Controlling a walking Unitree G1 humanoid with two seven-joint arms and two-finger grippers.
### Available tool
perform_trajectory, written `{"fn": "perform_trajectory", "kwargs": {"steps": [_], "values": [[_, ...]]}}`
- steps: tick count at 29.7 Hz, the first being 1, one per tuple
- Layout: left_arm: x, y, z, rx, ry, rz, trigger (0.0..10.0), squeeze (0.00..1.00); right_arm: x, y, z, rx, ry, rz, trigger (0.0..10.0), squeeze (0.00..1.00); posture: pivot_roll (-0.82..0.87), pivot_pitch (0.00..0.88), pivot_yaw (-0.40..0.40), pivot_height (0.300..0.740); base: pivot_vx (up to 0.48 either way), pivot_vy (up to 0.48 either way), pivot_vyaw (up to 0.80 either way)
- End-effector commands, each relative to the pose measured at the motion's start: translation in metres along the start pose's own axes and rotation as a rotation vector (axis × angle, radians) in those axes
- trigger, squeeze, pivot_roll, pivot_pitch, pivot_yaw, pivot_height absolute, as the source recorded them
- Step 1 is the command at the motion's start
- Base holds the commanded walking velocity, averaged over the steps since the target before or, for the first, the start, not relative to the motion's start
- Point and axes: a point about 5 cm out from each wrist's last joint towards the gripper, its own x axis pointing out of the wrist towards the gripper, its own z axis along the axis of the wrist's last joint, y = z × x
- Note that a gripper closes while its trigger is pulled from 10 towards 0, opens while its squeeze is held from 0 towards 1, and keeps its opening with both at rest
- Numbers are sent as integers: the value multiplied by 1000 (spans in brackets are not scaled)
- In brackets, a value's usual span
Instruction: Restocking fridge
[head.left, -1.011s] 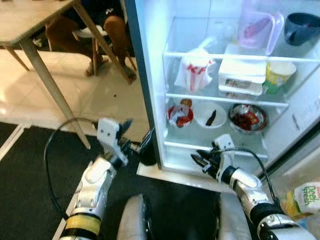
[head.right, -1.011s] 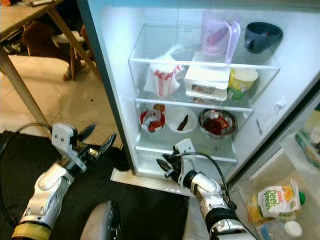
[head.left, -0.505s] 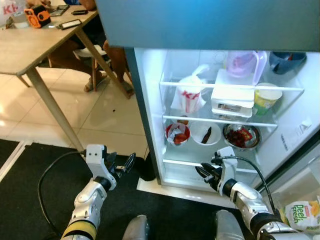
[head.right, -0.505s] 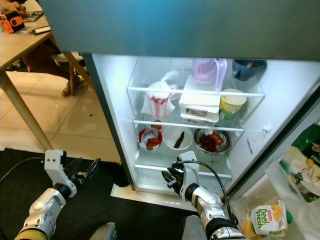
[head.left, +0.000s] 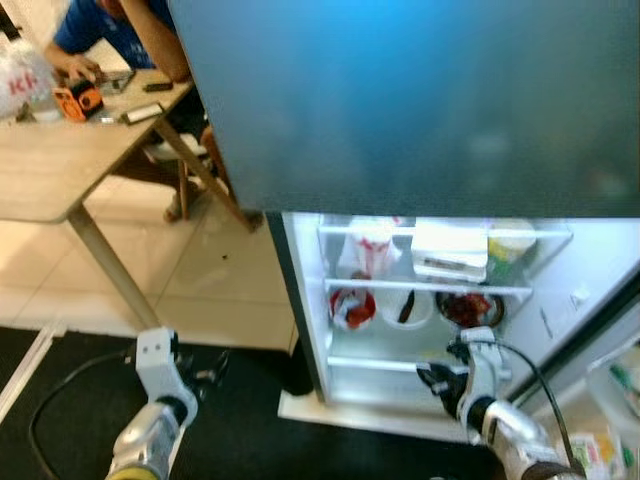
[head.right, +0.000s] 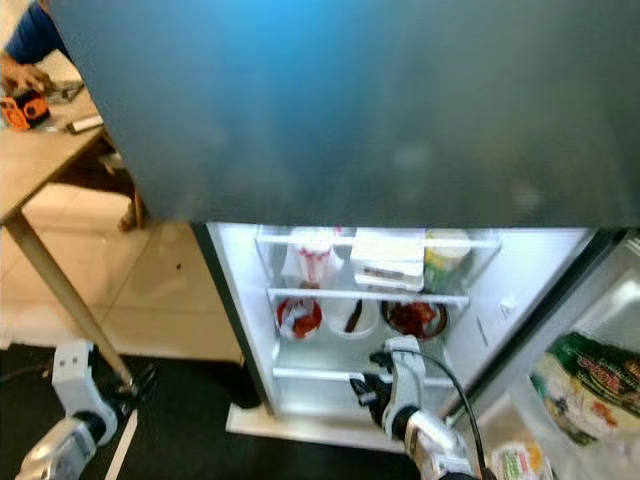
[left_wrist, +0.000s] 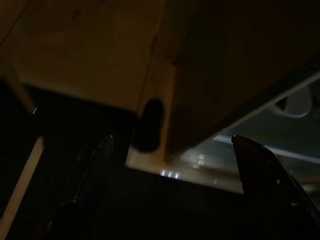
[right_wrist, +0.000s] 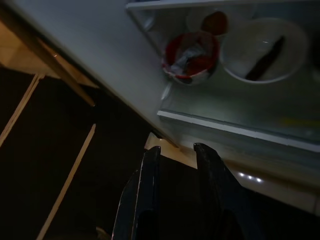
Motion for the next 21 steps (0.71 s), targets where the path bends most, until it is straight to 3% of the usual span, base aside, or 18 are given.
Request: {"fn": "perform_trajectory", "kwargs": {"steps": [1,10,12,15,21], "values": [[-12,14,-18,-15,89,82,10000,0,-4,-2,-15,45,45,-32,10000,0,-23,0,54,740,0,0,0],[-44,25,-74,-111,289,266,10000,0,-14,-9,-41,112,136,-119,10000,0,-33,0,51,740,0,0,0],[-46,25,-77,-120,298,278,10000,0,-15,-9,-43,116,143,-125,10000,0,-33,0,51,740,0,0,0],[-51,23,-88,-140,326,337,10000,0,-26,-13,-64,159,211,-176,10000,0,-35,0,39,740,0,0,0],[-49,24,-86,-167,312,388,10000,0,-34,-17,-78,166,263,-227,10000,0,-33,0,42,740,0,0,0]]}}
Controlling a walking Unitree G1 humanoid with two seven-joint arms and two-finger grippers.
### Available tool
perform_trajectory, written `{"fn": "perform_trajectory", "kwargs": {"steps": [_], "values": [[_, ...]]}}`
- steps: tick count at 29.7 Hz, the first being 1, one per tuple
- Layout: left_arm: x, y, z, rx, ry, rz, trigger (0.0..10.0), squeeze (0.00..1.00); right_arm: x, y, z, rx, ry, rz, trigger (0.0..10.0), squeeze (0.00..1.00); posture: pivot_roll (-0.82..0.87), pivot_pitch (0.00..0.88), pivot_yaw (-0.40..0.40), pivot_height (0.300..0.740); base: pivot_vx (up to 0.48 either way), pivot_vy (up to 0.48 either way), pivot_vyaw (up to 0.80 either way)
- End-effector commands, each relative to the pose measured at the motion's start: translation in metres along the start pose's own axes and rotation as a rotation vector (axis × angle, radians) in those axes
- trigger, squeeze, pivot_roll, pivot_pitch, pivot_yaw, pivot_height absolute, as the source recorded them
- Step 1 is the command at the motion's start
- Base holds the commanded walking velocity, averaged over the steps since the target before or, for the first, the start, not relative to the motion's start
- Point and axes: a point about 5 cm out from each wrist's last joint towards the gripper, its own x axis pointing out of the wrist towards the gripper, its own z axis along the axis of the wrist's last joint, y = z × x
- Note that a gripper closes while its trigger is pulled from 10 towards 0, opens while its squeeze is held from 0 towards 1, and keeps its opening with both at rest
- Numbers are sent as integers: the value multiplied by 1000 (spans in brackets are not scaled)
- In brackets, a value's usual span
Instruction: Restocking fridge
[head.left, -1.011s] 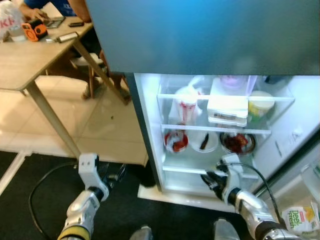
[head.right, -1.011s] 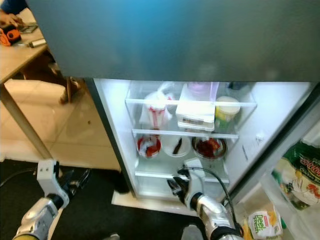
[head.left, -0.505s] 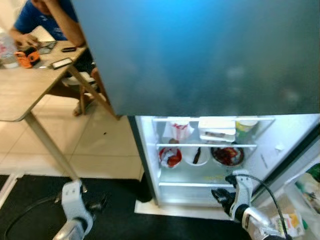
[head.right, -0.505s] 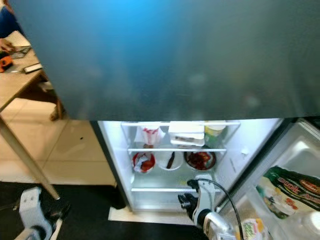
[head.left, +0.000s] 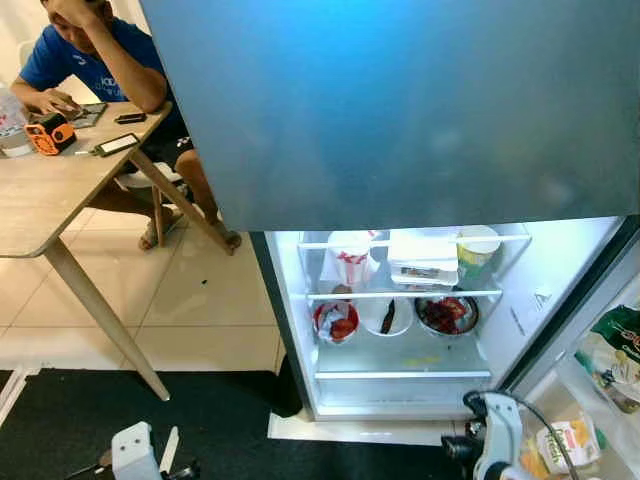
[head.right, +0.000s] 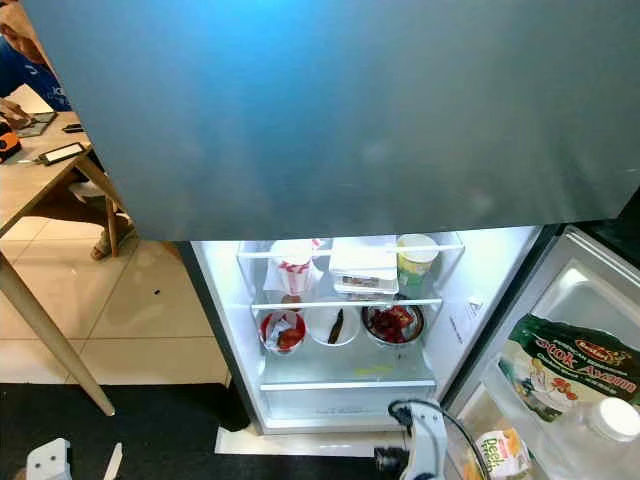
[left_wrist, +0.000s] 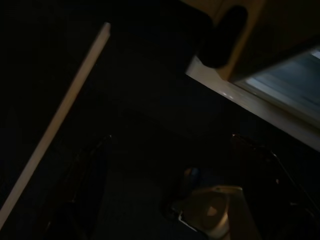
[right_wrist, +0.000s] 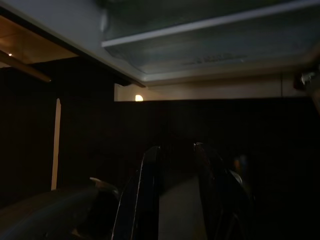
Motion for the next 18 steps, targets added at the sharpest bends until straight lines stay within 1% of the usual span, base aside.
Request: {"fn": "perform_trajectory", "kwargs": {"steps": [1,3,7,8,14,18], "values": [[0,-2,-3,-19,11,14,10000,0,-1,-3,0,-13,11,-30,10000,0,-33,0,42,740,0,0,0],[1,-3,-3,-17,25,15,10000,0,-1,-5,-3,-30,27,-63,10000,0,-29,0,44,740,0,0,0],[2,-5,-3,-19,35,19,10000,0,-1,-7,-3,-51,43,-90,10000,0,-26,0,45,740,0,0,0],[3,-6,-1,-32,33,23,10000,0,-1,-7,0,-45,38,-105,10000,0,-21,0,44,740,0,0,0],[4,-11,0,-34,29,11,10000,0,0,-8,4,-74,36,-143,10000,0,-18,0,40,740,0,0,0],[4,-14,-5,-23,45,10,10000,0,-1,-9,3,-90,45,-153,10000,0,-18,0,32,740,-262,0,0]]}}
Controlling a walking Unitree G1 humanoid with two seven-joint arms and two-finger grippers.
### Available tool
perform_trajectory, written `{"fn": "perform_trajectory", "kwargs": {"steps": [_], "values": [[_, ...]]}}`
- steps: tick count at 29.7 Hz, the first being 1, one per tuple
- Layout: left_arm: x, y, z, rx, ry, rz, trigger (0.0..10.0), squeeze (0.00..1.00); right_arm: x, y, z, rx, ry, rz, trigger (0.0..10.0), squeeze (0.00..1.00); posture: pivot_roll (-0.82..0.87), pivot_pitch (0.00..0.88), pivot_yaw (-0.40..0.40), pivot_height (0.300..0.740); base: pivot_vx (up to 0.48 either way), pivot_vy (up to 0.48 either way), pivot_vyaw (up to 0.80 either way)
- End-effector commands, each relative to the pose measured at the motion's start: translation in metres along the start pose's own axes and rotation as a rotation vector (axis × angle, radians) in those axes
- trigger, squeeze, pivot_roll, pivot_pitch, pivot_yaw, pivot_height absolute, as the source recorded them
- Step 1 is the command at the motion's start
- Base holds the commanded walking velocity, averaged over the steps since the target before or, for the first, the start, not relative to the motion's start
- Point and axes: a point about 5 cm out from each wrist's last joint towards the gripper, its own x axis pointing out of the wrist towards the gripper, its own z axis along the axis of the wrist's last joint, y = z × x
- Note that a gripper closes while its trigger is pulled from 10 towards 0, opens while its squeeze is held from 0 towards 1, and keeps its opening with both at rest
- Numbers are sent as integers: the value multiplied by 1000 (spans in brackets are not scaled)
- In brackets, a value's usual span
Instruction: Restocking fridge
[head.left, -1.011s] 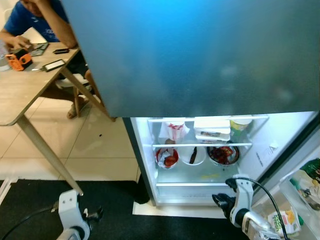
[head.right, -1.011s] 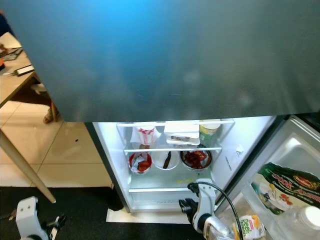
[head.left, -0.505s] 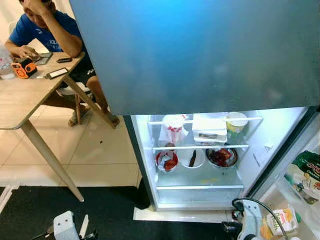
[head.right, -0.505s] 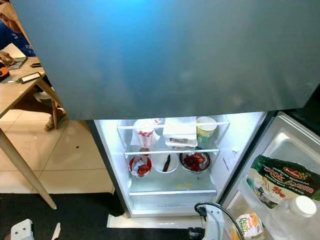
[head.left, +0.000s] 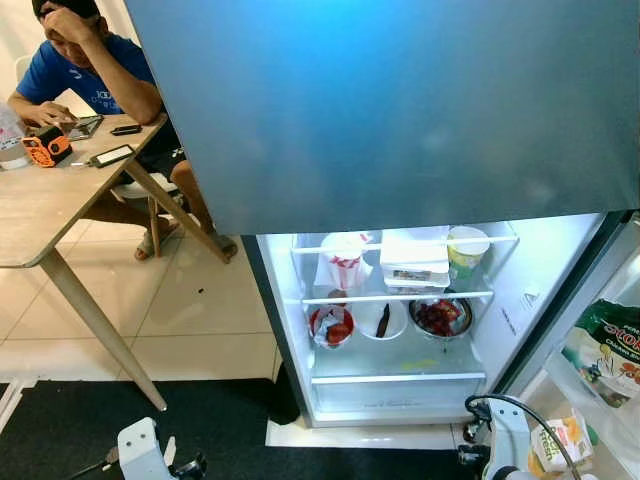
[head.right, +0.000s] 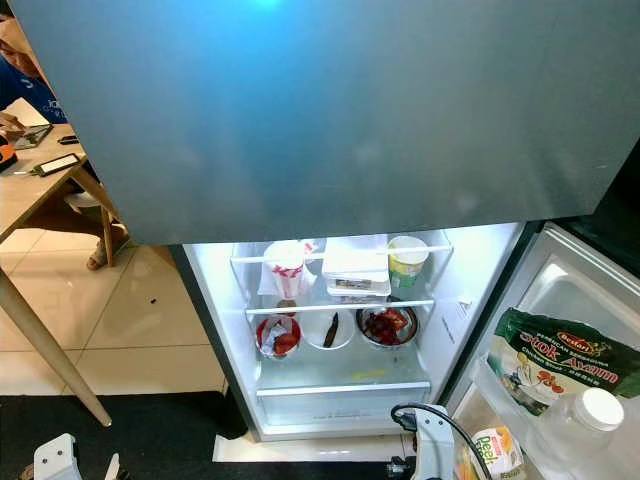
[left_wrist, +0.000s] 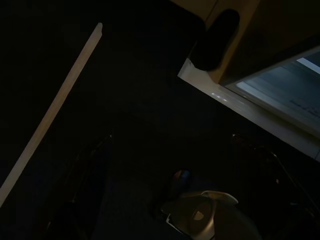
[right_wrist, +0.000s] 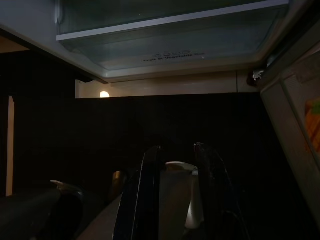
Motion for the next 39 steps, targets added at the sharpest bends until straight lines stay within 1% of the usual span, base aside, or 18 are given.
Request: {"fn": "perform_trajectory", "kwargs": {"steps": [1,2,9,16,18,25,39], "values": [[0,-2,-6,8,24,3,10000,0,0,-1,0,-12,9,-7,10000,0,-18,0,32,740,-281,0,0],[-1,-3,-10,15,37,2,10000,0,-1,-2,-3,-18,18,-14,10000,0,-18,0,30,740,-296,0,0],[-2,-3,-17,13,54,5,10000,0,-2,-5,-6,-27,30,-27,10000,0,-25,0,27,740,-306,0,0],[-2,-4,-18,20,58,2,10000,0,-2,-5,-7,-21,27,-29,10000,0,-27,0,30,740,-316,0,0],[-2,-4,-19,20,59,1,10000,0,-2,-5,-9,-35,37,-32,10000,0,-27,0,30,740,-319,0,0],[-3,-5,-21,17,63,-3,10000,0,-2,-6,-11,-42,45,-35,10000,0,-29,0,29,740,-317,0,0],[-3,-9,-28,15,80,-9,10000,0,-4,-10,-9,-45,42,-46,10000,0,-44,0,23,740,-323,0,0]]}}
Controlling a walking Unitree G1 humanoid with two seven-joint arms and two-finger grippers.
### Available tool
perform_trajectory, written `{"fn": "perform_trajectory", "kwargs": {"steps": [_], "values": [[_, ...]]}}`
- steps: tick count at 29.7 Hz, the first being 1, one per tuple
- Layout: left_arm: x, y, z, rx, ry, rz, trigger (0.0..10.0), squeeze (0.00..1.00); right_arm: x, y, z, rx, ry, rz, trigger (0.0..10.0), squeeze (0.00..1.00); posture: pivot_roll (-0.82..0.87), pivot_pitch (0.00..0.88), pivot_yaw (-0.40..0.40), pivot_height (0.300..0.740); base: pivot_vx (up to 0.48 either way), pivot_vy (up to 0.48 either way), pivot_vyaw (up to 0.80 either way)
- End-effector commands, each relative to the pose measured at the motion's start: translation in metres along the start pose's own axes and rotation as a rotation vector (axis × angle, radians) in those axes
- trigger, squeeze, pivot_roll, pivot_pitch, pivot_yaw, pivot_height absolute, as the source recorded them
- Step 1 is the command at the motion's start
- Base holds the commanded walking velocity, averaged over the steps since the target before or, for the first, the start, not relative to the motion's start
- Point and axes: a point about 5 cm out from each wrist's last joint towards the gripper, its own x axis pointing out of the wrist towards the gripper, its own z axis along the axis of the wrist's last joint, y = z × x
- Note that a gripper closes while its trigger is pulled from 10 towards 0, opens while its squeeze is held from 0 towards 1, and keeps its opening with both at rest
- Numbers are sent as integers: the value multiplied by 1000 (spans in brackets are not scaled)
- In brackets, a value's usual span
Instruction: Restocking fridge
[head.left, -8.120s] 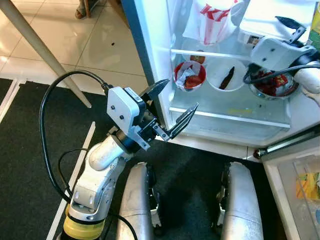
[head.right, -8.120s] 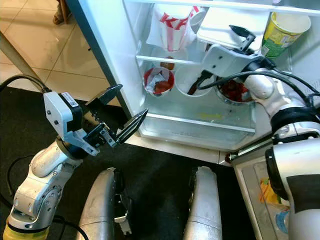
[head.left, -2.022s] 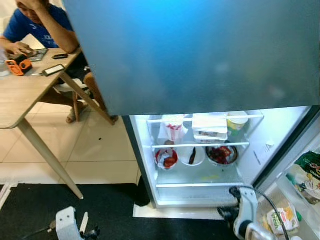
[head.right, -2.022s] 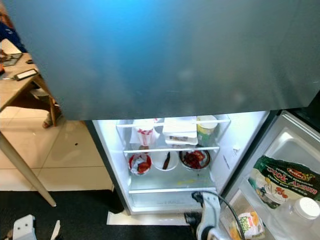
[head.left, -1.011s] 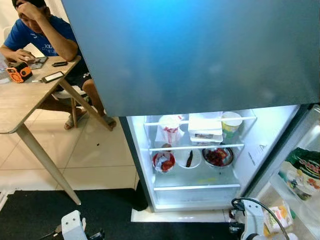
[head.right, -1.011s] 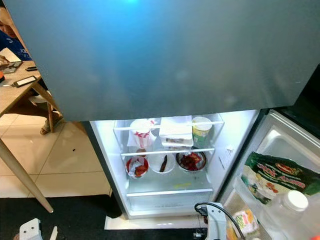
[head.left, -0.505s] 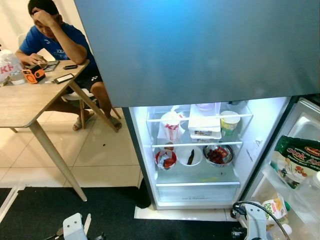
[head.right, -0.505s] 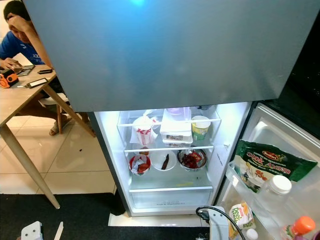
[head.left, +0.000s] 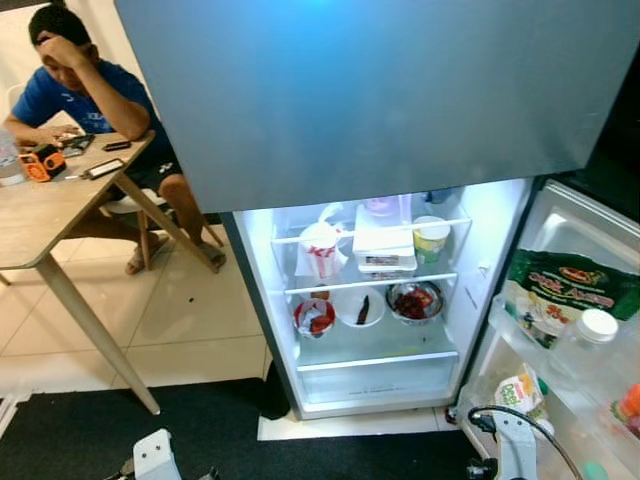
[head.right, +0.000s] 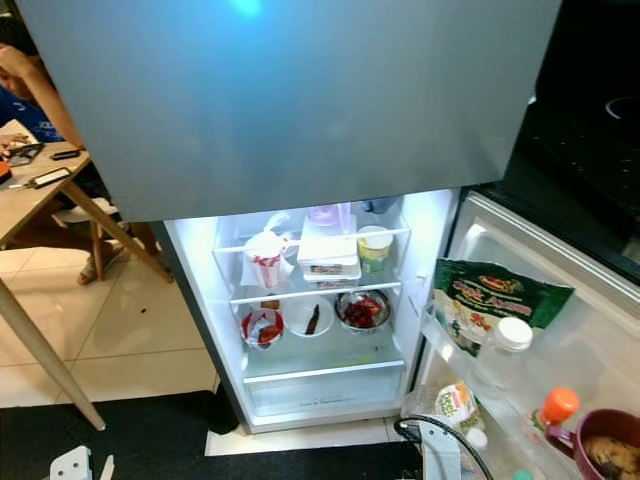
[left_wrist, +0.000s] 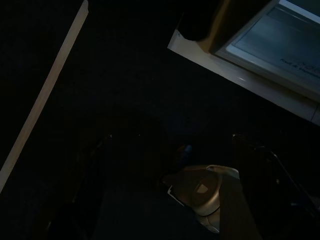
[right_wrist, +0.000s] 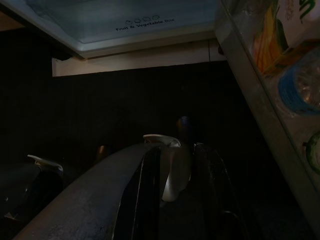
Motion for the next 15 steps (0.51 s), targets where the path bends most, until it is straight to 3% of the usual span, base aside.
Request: {"fn": "perform_trajectory", "kwargs": {"steps": [1,15], "values": [[-1,-2,-7,4,24,0,10000,0,1,1,3,7,-7,2,10000,0,-45,0,24,740,-337,0,0],[-1,-2,-9,16,35,-3,10000,0,1,3,2,-2,-3,7,10000,0,-49,0,30,740,-436,0,0]]}}
